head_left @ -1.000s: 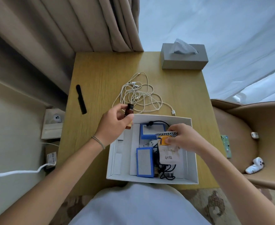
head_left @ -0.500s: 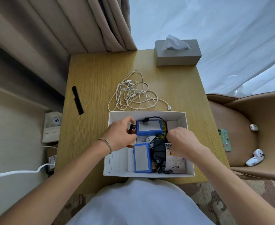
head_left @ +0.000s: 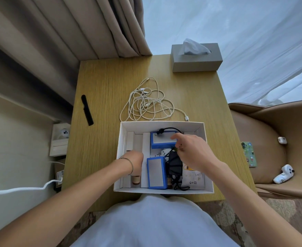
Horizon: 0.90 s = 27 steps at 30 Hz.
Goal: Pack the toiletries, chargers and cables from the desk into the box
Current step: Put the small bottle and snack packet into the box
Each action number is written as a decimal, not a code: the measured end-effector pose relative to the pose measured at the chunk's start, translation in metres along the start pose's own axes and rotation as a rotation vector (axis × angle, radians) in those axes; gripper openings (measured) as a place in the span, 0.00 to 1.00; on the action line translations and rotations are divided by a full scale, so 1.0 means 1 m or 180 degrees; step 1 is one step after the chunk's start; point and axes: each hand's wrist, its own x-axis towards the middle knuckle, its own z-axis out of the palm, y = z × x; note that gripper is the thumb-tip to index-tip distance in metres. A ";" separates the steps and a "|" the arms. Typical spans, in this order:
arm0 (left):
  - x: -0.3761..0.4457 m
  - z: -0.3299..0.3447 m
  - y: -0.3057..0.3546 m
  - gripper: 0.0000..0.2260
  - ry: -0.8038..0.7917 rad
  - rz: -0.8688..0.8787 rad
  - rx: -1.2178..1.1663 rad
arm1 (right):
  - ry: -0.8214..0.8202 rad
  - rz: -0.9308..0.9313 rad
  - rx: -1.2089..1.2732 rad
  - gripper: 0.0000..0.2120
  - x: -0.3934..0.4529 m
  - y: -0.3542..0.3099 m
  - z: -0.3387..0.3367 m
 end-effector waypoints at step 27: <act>-0.043 -0.043 -0.005 0.10 0.2464 0.1245 -0.0131 | 0.0592 -0.0031 0.0644 0.12 0.053 -0.024 -0.038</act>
